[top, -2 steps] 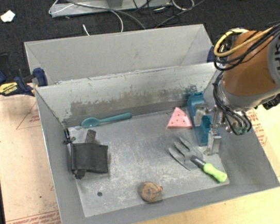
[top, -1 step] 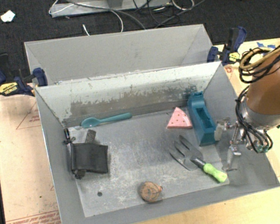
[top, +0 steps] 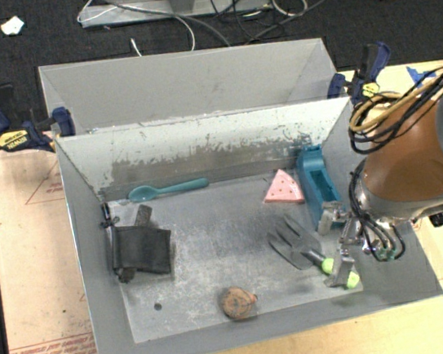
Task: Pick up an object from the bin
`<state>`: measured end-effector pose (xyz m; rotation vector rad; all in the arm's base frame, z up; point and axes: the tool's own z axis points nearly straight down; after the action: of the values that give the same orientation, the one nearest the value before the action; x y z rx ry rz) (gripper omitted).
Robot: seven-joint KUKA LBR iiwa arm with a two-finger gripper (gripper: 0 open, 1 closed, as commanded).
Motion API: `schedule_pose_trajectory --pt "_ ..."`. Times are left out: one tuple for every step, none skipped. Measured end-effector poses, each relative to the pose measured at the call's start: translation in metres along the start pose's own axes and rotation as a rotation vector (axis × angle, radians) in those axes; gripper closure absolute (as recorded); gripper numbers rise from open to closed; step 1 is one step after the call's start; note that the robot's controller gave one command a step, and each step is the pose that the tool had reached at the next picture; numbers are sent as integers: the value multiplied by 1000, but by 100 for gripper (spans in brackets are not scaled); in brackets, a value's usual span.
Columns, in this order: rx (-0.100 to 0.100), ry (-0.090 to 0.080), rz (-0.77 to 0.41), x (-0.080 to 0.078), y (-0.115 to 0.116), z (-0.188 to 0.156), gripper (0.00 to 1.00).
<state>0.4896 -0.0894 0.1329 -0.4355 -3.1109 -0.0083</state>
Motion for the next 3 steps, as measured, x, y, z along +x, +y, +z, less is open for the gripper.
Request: schedule_pose_trajectory --pt "4 -10 36 5 -8 65 0" --pt "-2 -7 153 3 -19 63 100" --pt "-2 -7 152 3 -19 63 100"
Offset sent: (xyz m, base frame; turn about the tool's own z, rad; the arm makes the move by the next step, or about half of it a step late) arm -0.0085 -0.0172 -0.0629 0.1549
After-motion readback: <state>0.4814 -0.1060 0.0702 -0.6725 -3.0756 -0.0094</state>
